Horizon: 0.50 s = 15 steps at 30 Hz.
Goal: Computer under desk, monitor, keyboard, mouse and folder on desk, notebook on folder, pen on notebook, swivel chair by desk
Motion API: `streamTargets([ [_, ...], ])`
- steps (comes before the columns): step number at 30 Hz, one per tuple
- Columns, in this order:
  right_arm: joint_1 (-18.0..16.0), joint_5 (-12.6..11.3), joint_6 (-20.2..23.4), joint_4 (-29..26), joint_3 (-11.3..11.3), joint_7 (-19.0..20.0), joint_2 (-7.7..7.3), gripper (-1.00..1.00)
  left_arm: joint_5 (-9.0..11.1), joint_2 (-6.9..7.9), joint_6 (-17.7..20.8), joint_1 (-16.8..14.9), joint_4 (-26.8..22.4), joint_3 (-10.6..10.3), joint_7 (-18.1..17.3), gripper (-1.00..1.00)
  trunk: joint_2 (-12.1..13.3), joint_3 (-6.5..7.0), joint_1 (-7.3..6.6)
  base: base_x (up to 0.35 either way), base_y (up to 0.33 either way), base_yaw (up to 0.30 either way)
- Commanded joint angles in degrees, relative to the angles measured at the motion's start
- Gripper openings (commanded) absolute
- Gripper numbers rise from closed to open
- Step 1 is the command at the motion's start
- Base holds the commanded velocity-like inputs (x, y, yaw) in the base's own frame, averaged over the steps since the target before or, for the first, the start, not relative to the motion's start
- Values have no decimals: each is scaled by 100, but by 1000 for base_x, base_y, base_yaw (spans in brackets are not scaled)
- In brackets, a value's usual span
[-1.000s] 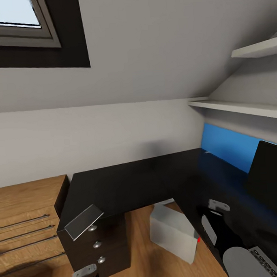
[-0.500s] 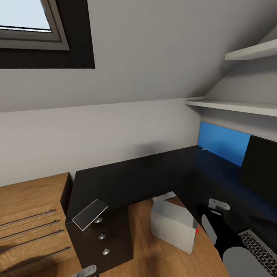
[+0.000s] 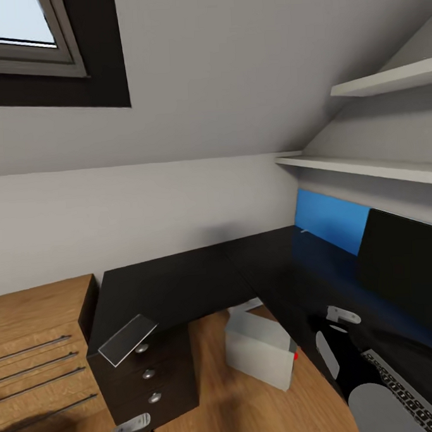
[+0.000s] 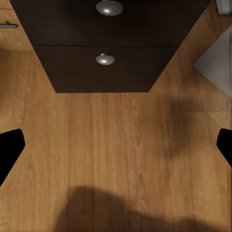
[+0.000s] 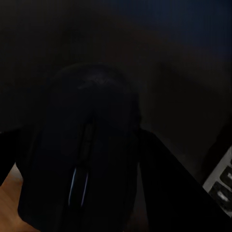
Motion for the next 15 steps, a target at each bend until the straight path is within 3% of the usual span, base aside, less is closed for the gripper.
streamTargets([
  [1, -4, -75, 5, -8, -5, -28, 3, -100, 57, 1, 19, -1, -12, -13, 45, 100, -6, -8, 1, 0, 0, -259],
  [10, -4, -72, 2, 11, 4, -10, 5, -100, 57, 0, 19, -1, -12, -13, 45, 100, -6, -8, 1, 0, 0, -257],
  [15, -22, -48, -51, 69, 7, -47, 72, -100, 46, -64, -5, -1, -9, -44, 36, 100, -6, -8, 1, 0, 0, -55],
])
